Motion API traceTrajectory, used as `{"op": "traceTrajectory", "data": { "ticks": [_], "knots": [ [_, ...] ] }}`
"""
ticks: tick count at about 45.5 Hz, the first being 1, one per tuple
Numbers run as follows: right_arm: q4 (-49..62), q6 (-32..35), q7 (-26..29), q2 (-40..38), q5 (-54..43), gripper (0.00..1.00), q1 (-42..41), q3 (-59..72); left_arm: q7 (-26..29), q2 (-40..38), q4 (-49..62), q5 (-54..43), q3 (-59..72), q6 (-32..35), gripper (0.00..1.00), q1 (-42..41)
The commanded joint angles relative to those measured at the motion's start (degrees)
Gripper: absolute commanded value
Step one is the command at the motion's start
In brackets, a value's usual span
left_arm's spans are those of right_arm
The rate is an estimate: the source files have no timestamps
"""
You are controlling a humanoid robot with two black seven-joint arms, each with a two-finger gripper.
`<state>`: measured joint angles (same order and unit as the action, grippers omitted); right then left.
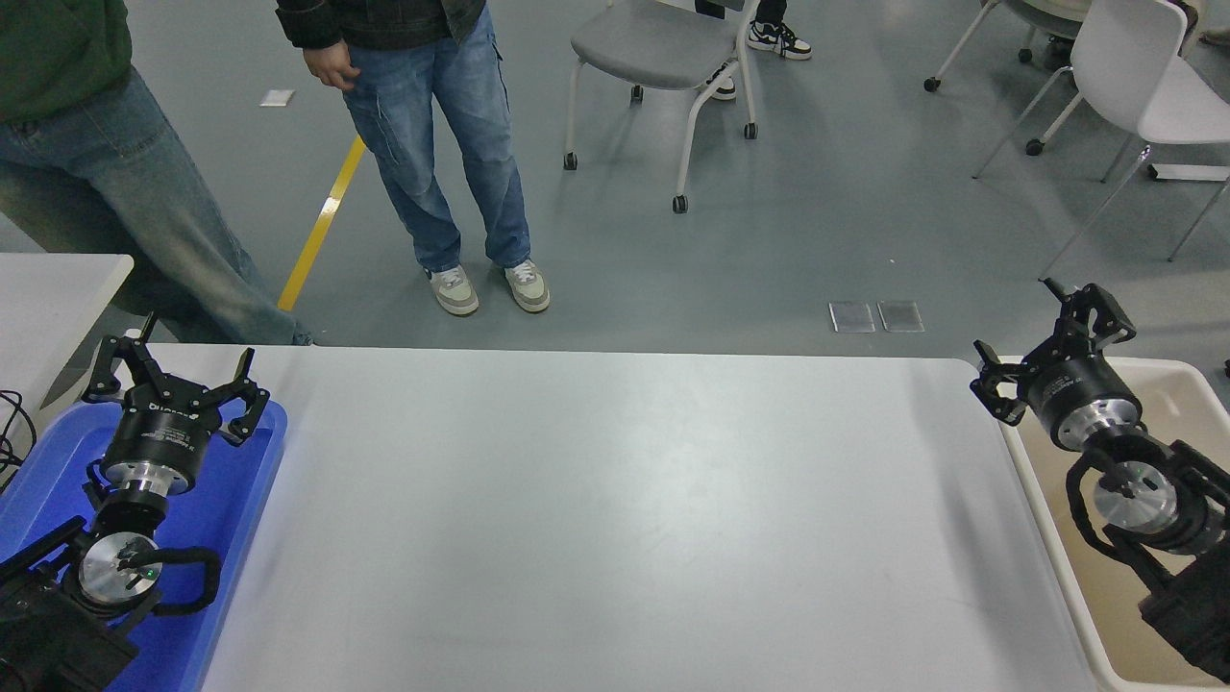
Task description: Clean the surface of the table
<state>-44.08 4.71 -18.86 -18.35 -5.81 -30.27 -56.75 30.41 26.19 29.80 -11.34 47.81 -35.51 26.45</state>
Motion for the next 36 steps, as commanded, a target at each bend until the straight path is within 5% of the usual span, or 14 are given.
{"op": "traceTrajectory", "data": {
  "ticks": [1,14,36],
  "knots": [
    [4.96,0.38,-5.74,6.21,-0.7,1.0,0.04,-0.47,0.0,0.0,0.0,0.0,0.0,0.0,1.0,0.0],
    [11.91,2.23,-6.89,7.62,-8.51,1.0,-1.28,2.53,0.0,0.0,0.0,0.0,0.0,0.0,1.0,0.0],
    [14.98,1.7,-7.24,9.29,-8.61,1.0,-3.83,0.51,0.0,0.0,0.0,0.0,0.0,0.0,1.0,0.0]
  ]
}}
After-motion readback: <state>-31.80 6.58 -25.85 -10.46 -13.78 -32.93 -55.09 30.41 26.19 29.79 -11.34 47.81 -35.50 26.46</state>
